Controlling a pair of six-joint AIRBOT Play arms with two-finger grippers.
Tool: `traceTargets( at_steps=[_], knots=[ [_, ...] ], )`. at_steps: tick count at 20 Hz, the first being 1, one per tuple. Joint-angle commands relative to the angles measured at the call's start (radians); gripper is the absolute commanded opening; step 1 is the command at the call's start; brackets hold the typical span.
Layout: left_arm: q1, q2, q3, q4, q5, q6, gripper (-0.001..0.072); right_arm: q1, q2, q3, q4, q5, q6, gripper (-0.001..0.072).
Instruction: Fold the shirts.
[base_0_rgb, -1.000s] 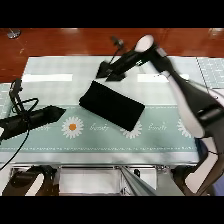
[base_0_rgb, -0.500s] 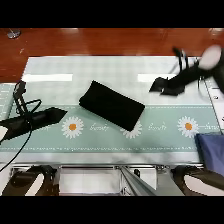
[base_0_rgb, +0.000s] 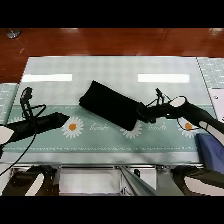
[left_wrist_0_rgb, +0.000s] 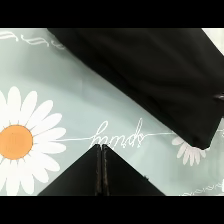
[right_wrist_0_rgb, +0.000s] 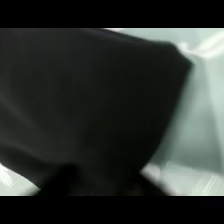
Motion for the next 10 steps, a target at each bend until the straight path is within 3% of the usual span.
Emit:
traceTargets(
  at_steps=[1, 2, 5, 10],
  knots=[
    [0.000, -0.001, -0.004, -0.003, 0.001, 0.000, 0.0031, 0.010, -0.104, 0.116, 0.113, 0.113, -0.168, 0.0012],
    [0.000, 0.000, -0.004, -0.003, 0.003, 0.000, 0.0031, 0.009, -0.108, 0.181, 0.099, 0.151, -0.201, 0.0019],
    [0.000, 0.000, -0.004, -0.003, 0.004, 0.000, 0.0031, -0.005, -0.107, 0.451, -0.030, 0.277, -0.164, 0.0019],
    [0.000, 0.000, -0.004, -0.003, 0.004, 0.000, 0.0031, -0.053, -0.107, 0.974, -0.405, 0.503, 0.146, 0.0019]
  ],
)
